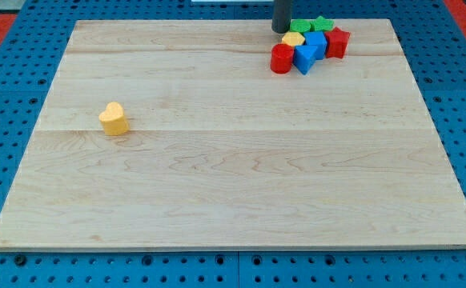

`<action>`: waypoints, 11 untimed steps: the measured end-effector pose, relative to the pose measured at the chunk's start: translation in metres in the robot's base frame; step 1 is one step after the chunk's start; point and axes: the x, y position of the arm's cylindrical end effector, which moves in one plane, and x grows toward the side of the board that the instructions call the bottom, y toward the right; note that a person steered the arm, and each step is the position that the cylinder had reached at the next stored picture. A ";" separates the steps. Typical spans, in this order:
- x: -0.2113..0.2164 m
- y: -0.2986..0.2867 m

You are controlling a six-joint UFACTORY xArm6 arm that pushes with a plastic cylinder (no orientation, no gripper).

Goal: Move the yellow heart to the center

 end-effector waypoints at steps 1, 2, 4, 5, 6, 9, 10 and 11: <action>-0.021 -0.047; -0.021 -0.132; 0.060 -0.261; 0.128 -0.302; 0.185 -0.301; 0.223 -0.254; 0.223 -0.209; 0.223 -0.179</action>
